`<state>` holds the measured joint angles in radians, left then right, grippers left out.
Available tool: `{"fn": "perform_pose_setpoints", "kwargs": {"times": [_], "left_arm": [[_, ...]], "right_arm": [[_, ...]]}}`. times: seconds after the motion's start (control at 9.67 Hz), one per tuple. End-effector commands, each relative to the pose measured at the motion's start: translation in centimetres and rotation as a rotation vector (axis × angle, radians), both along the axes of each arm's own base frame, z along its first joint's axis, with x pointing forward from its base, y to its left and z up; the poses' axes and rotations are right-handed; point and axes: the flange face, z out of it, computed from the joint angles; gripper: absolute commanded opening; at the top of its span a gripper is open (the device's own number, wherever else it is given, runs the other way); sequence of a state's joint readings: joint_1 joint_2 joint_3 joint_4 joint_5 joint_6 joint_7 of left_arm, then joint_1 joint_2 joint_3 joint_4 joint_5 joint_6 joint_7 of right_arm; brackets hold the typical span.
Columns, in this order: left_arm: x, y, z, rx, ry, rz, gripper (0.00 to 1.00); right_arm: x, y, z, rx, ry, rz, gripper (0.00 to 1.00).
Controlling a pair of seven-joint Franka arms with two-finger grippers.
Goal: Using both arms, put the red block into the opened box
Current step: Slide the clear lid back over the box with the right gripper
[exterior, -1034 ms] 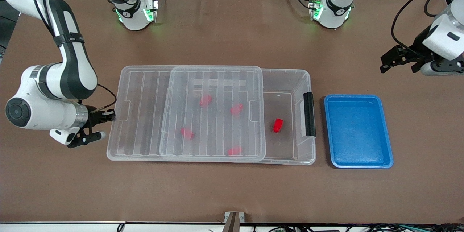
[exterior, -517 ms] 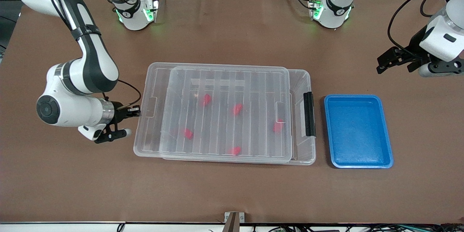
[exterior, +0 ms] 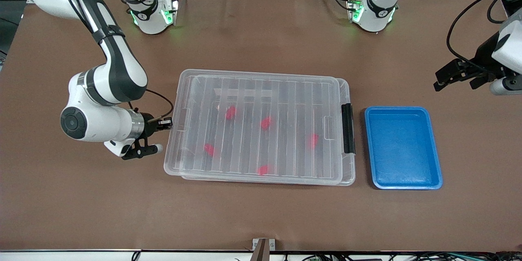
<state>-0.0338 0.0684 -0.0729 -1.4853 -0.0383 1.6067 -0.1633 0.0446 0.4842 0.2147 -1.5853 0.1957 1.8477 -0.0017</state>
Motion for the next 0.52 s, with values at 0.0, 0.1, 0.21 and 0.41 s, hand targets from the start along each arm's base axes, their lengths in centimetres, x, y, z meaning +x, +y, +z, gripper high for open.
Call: {"fn": "perform_pose_setpoints", "kwargs": {"times": [0.0,0.1,0.21,0.41], "left_arm": [[0.1,-0.5,-1.9,-0.011,0.069,-0.013,1.00],[-0.4,-0.6,-1.9,-0.009,0.075,-0.018,1.00],[-1.0,-0.6,-1.9,-0.007,0.080,-0.019,1.00],[-1.9,-0.5,-1.9,0.000,0.084,-0.051,1.00]], "right_arm": [[0.5,0.7,0.3,0.026,0.005,-0.023,0.00],[0.4,0.8,0.3,0.026,0.005,-0.020,0.00],[0.9,0.1,1.1,0.019,-0.010,-0.023,0.11],[0.6,-4.2,7.7,-0.146,-0.131,-0.058,1.00]]}}
